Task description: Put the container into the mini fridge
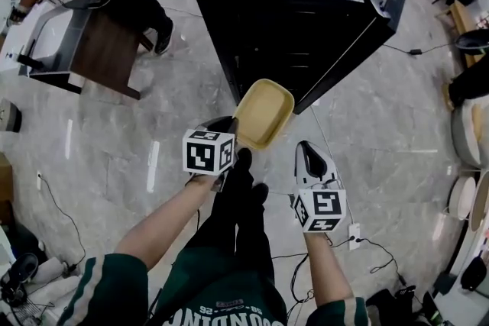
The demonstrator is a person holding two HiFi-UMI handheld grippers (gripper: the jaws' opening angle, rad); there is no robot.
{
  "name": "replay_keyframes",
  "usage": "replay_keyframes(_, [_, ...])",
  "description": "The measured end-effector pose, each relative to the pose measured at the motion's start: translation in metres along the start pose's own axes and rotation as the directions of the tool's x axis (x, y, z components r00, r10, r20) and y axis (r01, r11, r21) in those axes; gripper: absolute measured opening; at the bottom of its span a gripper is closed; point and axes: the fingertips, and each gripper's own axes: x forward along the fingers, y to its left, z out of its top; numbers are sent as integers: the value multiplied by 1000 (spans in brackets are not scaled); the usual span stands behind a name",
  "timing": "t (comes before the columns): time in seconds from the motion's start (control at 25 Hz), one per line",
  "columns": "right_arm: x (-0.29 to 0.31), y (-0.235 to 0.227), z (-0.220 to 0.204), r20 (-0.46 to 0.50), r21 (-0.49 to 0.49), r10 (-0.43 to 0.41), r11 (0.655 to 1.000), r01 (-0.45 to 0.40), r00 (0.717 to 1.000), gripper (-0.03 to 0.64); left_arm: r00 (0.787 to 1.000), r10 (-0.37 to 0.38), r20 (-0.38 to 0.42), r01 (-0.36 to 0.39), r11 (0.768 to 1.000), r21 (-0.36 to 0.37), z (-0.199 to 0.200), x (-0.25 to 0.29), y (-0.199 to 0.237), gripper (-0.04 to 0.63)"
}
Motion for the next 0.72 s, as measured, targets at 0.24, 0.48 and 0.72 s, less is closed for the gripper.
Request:
replay_keyframes(0.24, [18,-4,9,20,-10,-7,1000,7,1000,37,1000,5,8,-5,999,-32,6,18,10,29])
replay_keyframes(0.48, [32,-7,14,24,-32,0,999,1,1000,35,999,44,26,-42,995,-93,17,36,19,29])
replay_keyframes(0.72, [49,-14,25,35,-55,6,998,-4,999,37,997,69,34,-64,987,-145,31,62,26,29])
